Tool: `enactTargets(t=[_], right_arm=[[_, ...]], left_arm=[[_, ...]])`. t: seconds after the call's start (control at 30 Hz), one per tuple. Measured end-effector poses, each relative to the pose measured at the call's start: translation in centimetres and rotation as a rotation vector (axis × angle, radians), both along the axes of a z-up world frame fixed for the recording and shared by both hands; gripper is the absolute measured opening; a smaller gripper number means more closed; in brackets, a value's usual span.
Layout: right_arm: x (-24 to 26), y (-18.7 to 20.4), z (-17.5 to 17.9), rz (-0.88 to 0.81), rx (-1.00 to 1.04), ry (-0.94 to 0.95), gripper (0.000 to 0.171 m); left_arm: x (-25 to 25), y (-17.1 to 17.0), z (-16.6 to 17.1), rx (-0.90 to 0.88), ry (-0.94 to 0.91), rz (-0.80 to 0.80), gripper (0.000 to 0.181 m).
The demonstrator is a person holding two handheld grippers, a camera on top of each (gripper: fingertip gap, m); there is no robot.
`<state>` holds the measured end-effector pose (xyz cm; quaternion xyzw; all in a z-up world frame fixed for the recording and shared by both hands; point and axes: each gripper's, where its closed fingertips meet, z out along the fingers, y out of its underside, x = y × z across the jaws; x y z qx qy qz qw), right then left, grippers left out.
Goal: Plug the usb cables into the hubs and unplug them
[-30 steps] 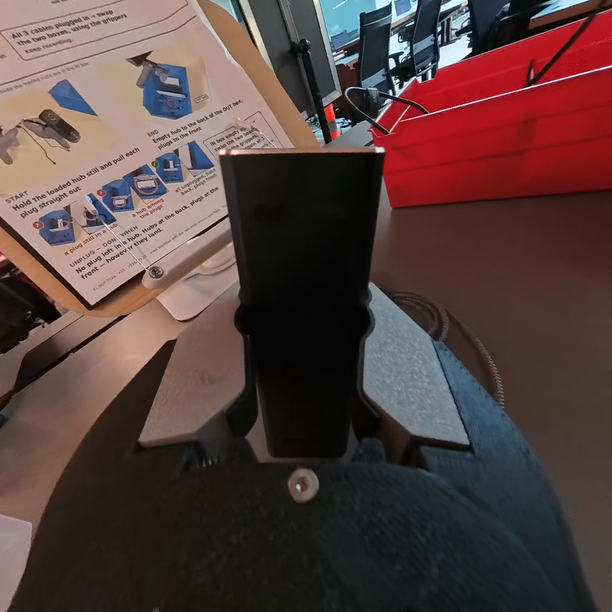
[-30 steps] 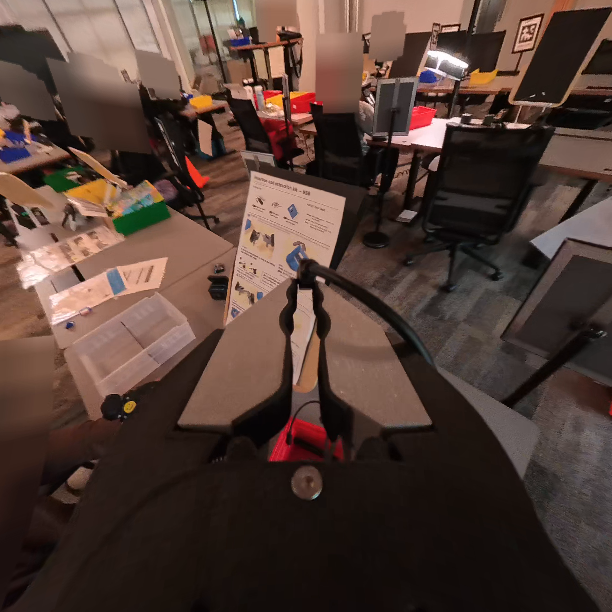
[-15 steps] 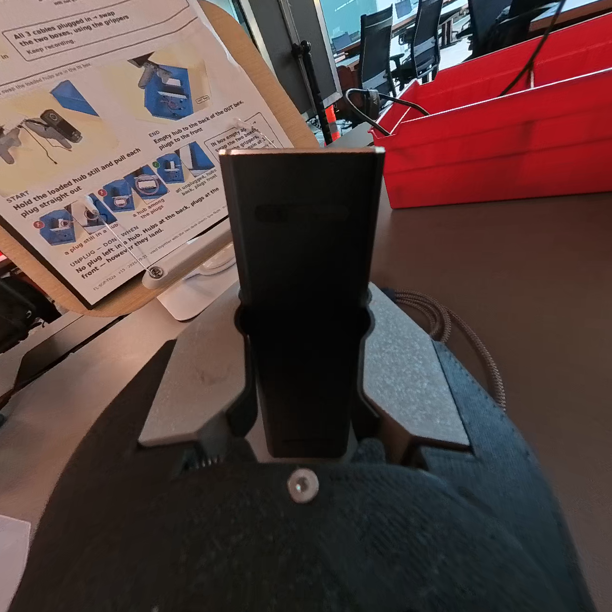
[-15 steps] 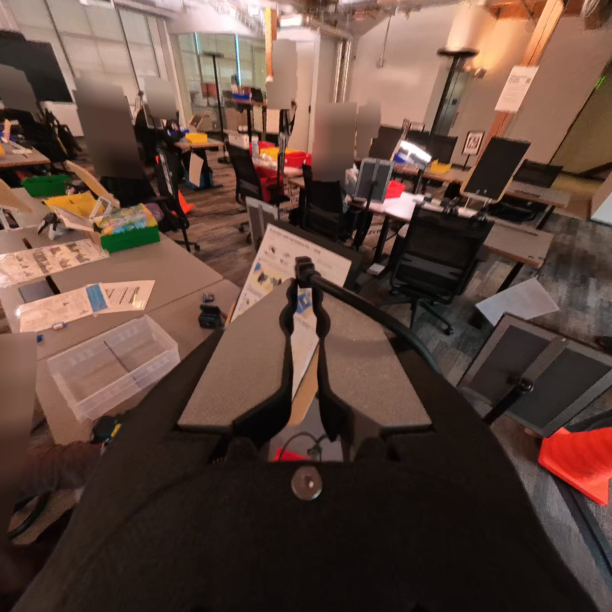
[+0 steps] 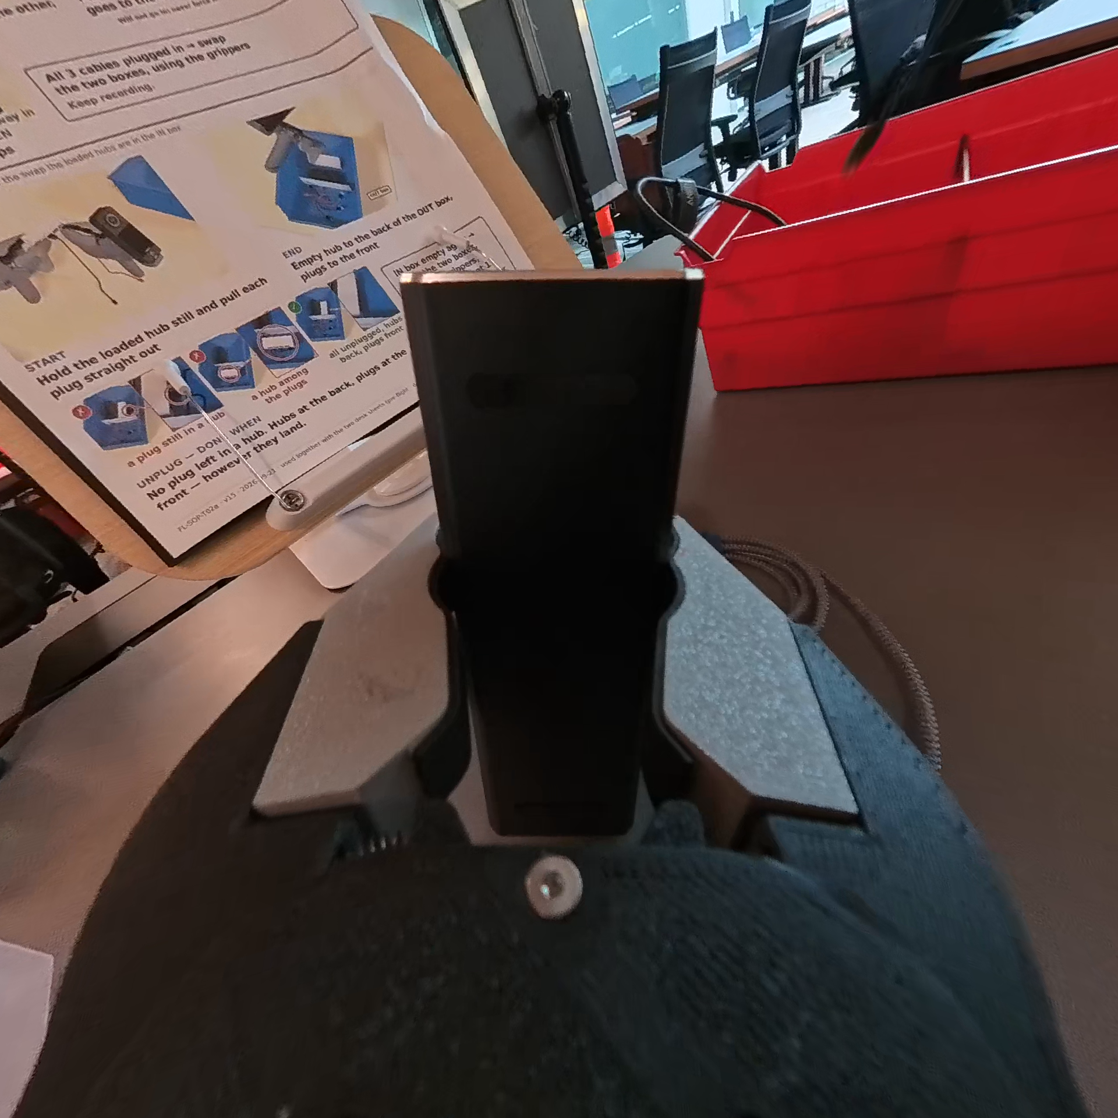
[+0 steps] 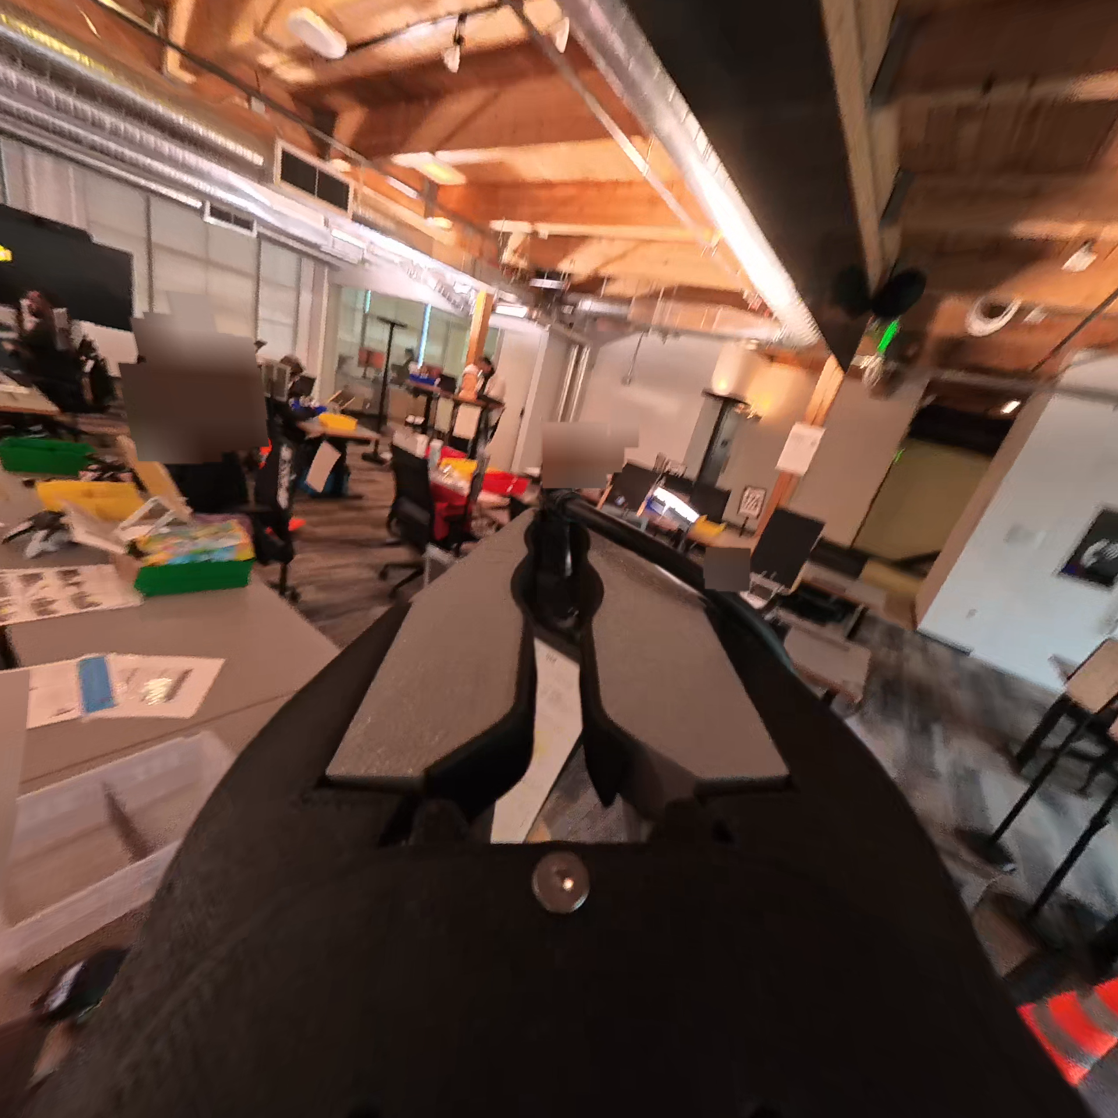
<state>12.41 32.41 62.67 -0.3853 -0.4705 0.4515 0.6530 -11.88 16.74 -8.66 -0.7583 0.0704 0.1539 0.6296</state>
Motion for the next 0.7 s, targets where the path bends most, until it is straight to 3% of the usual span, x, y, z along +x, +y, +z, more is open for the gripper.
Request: enactTargets(t=[0.07,0.13,0.23,0.43,0.7], right_arm=[[1.4,-0.5,1.5,-0.053,0.037,0.086,0.004],[1.6,0.0,0.9,-0.058,-0.011,0.055,0.004],[0.0,2.1,-3.9,-0.033,-0.125,-0.139,0.005],[-1.7,6.3,-11.9,-0.007,-0.212,-0.236,0.005],[-3.0,6.5,-11.2,0.003,-0.274,-0.279,0.005]], left_arm=[[-0.1,0.0,0.1,0.002,-0.005,0.003,0.067],[-0.2,-0.1,0.2,0.005,-0.012,0.005,0.067],[0.1,-0.2,0.6,0.020,-0.019,-0.003,0.067],[0.8,0.1,-0.2,-0.008,-0.004,-0.025,0.067],[1.1,0.2,-0.3,-0.005,0.012,-0.035,0.067]])
